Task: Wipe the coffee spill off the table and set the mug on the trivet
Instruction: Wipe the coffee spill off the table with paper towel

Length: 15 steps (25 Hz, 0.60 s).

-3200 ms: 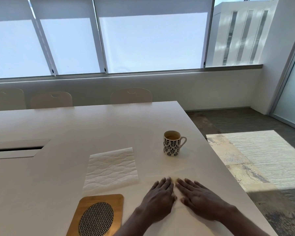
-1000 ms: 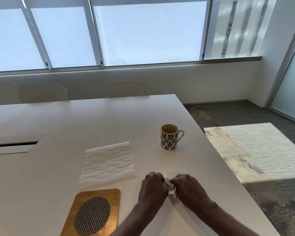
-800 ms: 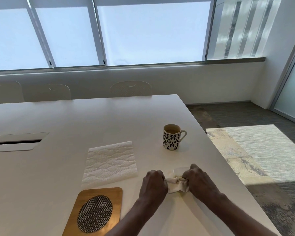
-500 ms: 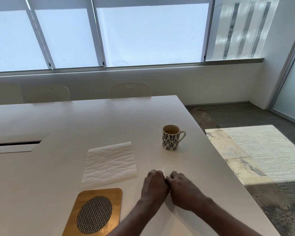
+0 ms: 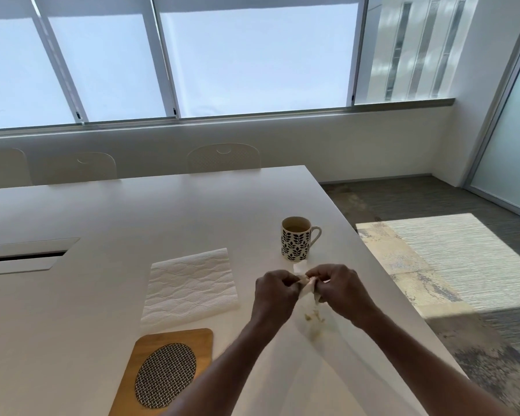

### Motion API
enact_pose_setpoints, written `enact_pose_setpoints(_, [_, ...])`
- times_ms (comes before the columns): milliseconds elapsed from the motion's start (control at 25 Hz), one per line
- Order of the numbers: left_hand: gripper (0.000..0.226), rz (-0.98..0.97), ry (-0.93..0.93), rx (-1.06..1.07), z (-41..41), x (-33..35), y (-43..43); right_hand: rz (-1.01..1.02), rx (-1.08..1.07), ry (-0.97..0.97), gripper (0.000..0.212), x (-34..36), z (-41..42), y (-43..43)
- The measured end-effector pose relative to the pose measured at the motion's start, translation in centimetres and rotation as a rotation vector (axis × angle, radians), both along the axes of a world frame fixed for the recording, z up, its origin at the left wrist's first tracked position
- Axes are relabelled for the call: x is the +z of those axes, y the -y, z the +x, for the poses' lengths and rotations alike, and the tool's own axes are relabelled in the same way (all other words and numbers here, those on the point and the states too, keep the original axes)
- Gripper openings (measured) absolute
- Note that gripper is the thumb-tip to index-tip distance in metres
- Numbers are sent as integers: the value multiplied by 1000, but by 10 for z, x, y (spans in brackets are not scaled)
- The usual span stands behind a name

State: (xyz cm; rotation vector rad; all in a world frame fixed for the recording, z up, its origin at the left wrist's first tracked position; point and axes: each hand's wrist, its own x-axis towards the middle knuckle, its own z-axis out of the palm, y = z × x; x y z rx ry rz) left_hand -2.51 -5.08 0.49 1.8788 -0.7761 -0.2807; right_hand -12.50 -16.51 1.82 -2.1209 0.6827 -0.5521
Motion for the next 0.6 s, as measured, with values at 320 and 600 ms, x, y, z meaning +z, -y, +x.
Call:
enact_pose_setpoints(320, [7, -311, -468, -282, -39, 32, 32, 697, 118, 386, 21, 33, -59, 11])
enact_pose_setpoints(600, [24, -352, -842, -572, -93, 27, 63, 540, -121, 353, 38, 33, -132, 30])
